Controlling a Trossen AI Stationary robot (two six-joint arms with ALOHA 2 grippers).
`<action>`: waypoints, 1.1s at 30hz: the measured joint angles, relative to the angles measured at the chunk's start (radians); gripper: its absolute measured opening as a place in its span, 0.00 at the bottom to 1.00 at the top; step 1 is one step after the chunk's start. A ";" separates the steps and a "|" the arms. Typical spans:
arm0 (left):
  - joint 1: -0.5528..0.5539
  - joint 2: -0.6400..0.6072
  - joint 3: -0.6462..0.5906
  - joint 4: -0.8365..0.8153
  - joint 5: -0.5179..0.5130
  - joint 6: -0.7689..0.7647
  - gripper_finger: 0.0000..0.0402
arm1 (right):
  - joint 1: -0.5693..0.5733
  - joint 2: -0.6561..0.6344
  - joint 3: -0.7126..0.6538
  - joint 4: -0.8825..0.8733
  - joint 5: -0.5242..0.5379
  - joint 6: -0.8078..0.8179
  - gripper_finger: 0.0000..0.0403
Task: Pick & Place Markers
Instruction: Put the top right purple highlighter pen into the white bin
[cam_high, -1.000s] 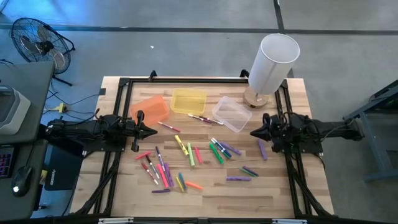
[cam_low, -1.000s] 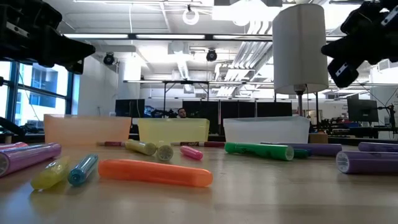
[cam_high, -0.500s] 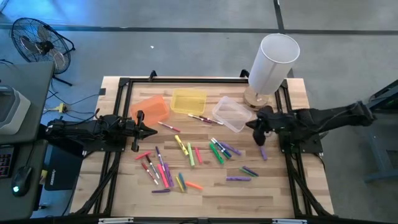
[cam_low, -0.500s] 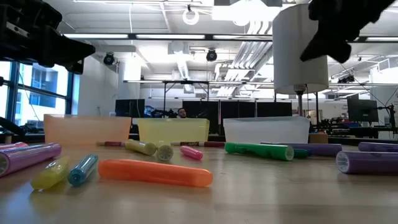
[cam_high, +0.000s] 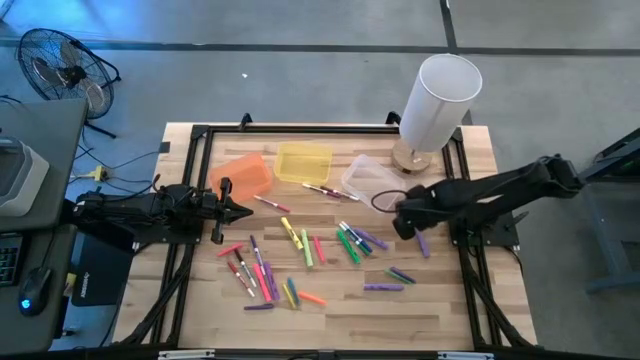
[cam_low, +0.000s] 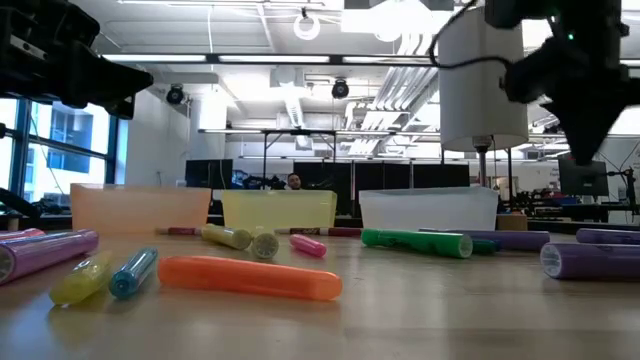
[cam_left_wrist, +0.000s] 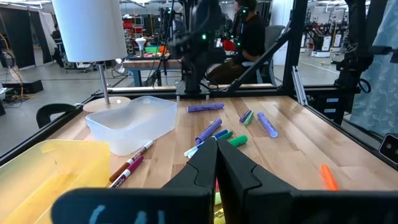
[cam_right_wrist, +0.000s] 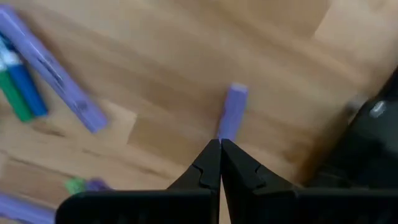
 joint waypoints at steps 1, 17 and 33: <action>0.000 0.000 0.000 0.000 0.000 0.000 0.00 | 0.000 0.000 -0.021 0.013 -0.023 0.014 0.00; 0.000 0.000 0.000 0.000 0.000 0.000 0.00 | -0.001 0.000 -0.215 0.205 -0.104 0.133 0.17; 0.000 0.000 0.000 0.000 0.000 0.000 0.00 | -0.001 -0.004 -0.381 0.380 -0.128 0.176 0.21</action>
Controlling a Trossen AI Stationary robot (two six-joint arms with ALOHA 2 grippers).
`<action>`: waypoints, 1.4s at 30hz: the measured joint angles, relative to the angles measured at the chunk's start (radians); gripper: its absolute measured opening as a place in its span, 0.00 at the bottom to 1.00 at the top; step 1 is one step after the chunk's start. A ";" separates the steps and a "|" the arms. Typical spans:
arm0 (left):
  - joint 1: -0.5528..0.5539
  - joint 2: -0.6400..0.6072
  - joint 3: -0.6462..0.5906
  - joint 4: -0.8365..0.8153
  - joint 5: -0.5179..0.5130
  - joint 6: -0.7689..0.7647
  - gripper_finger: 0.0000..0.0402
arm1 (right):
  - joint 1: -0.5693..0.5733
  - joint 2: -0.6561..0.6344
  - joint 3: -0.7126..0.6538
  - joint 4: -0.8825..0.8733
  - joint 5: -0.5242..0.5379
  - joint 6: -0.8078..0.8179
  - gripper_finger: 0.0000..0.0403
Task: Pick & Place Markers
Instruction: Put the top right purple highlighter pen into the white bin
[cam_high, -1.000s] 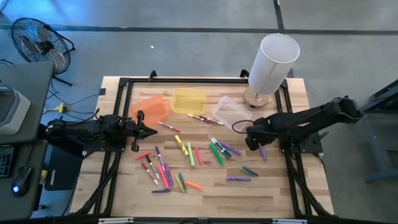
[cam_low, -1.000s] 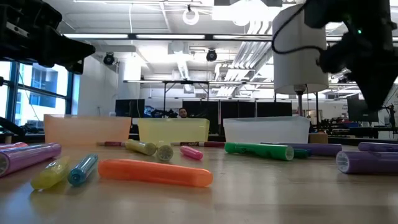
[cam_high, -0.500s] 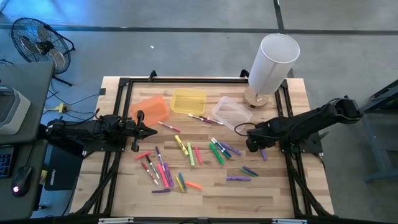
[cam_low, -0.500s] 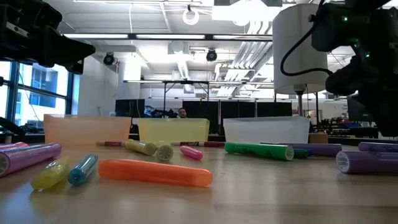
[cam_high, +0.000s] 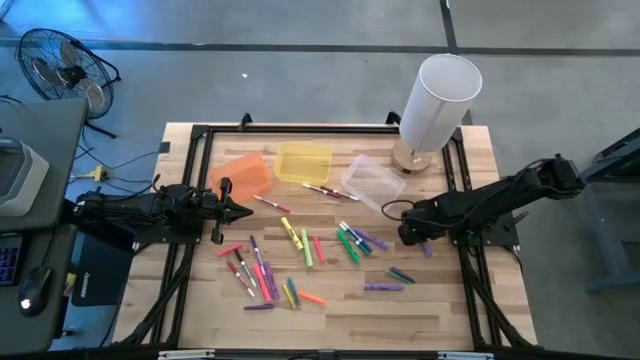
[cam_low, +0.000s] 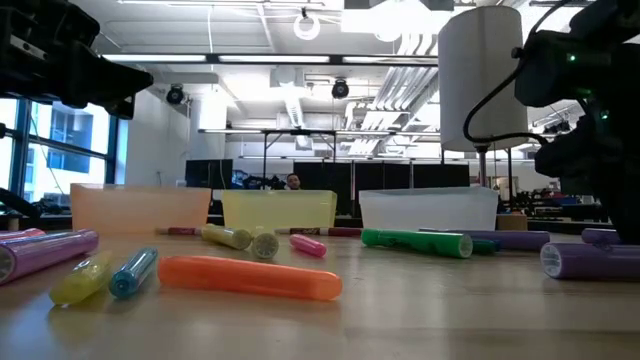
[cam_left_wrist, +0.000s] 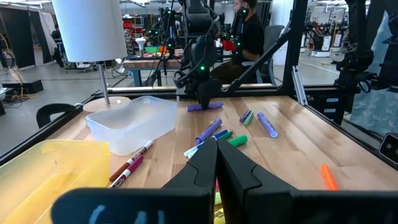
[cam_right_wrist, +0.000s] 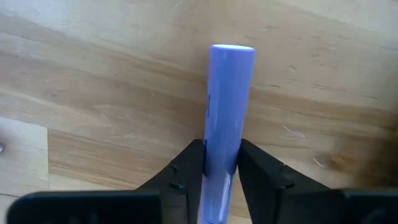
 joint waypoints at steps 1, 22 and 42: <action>0.000 0.000 0.000 0.000 0.000 0.000 0.00 | 0.000 0.000 0.000 -0.004 0.003 0.002 0.19; 0.000 0.000 0.000 0.000 0.000 0.000 0.00 | -0.053 0.005 0.348 -0.346 0.153 -0.234 0.15; 0.000 0.000 0.000 0.000 0.000 0.000 0.00 | -0.388 0.556 0.946 -0.354 0.346 -1.061 0.15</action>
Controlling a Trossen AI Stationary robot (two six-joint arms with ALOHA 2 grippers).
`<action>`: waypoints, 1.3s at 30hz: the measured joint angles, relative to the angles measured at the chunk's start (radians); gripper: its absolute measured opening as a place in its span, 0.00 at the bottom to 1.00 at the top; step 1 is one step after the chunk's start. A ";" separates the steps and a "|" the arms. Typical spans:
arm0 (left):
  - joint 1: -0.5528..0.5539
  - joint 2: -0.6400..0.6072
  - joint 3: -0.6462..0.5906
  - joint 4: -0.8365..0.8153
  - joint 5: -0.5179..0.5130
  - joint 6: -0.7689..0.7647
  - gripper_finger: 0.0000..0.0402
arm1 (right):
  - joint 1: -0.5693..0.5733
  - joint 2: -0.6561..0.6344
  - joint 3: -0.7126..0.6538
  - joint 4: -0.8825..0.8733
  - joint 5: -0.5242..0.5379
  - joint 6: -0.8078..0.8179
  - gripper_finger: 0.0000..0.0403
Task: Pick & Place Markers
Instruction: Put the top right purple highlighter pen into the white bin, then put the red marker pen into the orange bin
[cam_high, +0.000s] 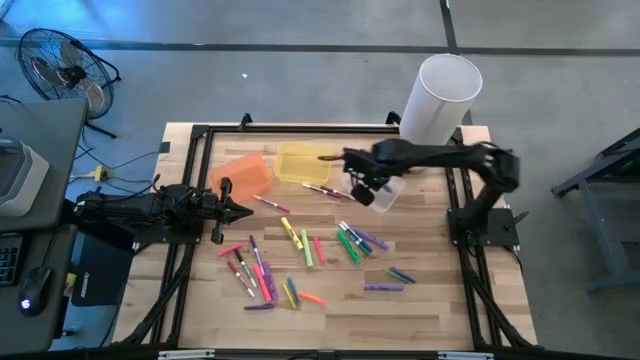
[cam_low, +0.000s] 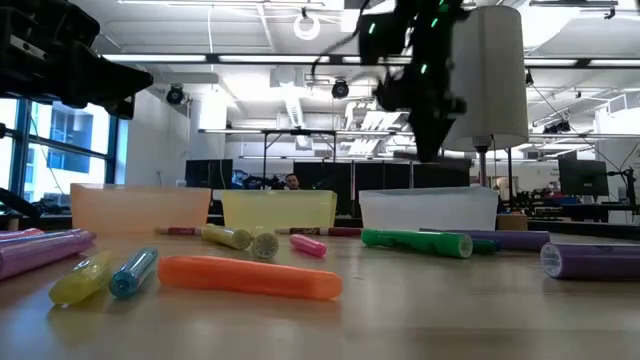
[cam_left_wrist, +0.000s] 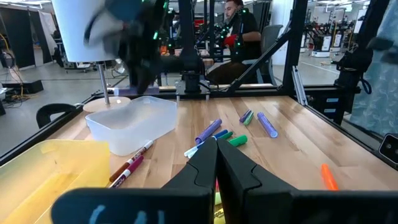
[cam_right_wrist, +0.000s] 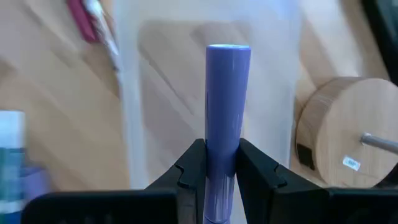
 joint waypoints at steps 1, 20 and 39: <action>0.000 0.000 0.000 0.000 0.000 0.000 0.00 | -0.010 0.029 0.000 0.003 0.000 -0.017 0.15; 0.000 0.000 0.000 0.000 0.000 0.000 0.00 | -0.077 0.115 0.002 0.029 -0.097 -0.022 0.24; 0.000 0.000 0.000 0.000 0.002 -0.009 0.00 | 0.251 -0.363 0.002 0.015 -0.016 0.295 0.02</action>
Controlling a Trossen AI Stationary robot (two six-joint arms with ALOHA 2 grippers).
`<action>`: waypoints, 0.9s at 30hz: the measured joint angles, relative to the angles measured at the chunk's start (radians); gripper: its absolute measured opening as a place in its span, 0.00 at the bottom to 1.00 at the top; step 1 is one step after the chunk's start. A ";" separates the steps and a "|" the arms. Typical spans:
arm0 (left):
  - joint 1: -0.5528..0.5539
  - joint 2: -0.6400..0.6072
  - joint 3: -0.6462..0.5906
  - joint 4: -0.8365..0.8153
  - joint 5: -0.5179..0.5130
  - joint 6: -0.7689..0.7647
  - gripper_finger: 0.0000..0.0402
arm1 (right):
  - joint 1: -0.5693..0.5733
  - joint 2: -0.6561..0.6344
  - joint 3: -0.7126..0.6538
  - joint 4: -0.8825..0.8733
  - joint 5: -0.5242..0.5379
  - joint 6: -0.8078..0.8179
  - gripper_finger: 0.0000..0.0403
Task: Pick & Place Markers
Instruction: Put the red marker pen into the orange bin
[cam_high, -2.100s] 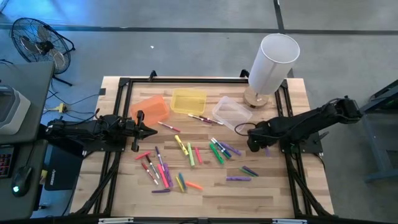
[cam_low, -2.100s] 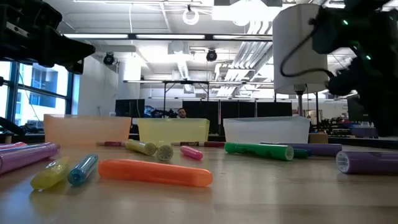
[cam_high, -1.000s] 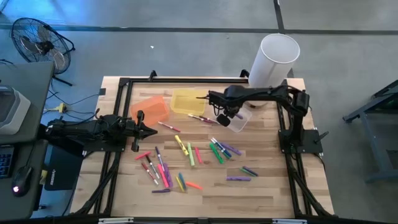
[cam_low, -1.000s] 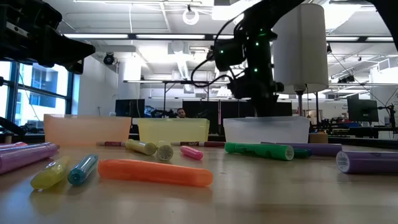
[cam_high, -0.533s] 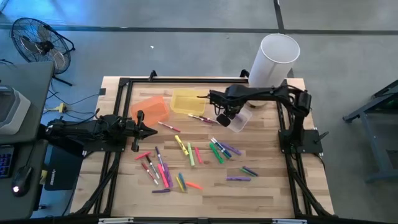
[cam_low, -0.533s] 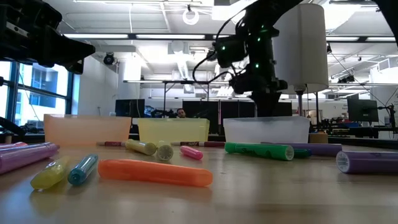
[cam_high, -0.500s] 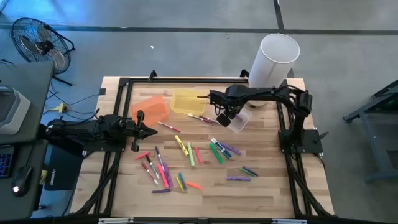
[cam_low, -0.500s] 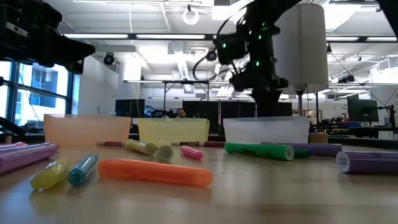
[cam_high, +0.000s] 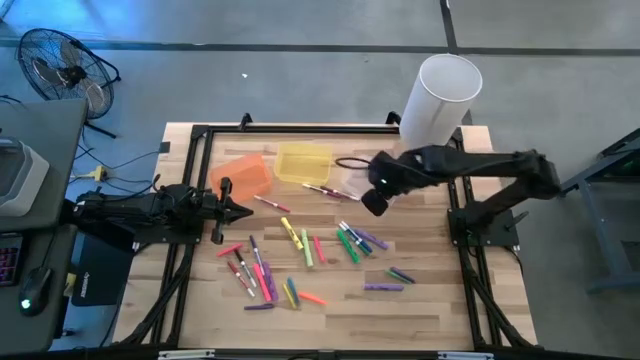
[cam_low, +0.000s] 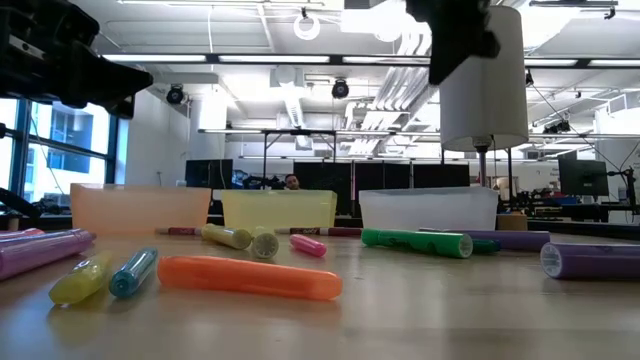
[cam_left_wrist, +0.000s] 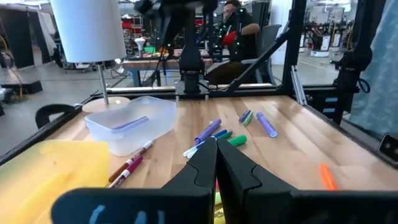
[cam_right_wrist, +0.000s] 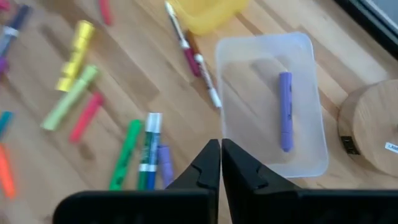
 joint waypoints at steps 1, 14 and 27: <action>0.000 0.000 0.000 0.000 0.001 -0.017 0.00 | 0.026 -0.014 0.000 0.000 0.024 0.019 0.02; 0.000 0.006 0.013 -0.009 -0.004 -0.297 0.00 | 0.323 -0.015 -0.024 -0.015 0.190 0.225 0.00; -0.001 0.444 0.328 -0.088 -0.096 -0.366 0.00 | 0.416 -0.045 -0.558 0.592 0.087 0.322 0.00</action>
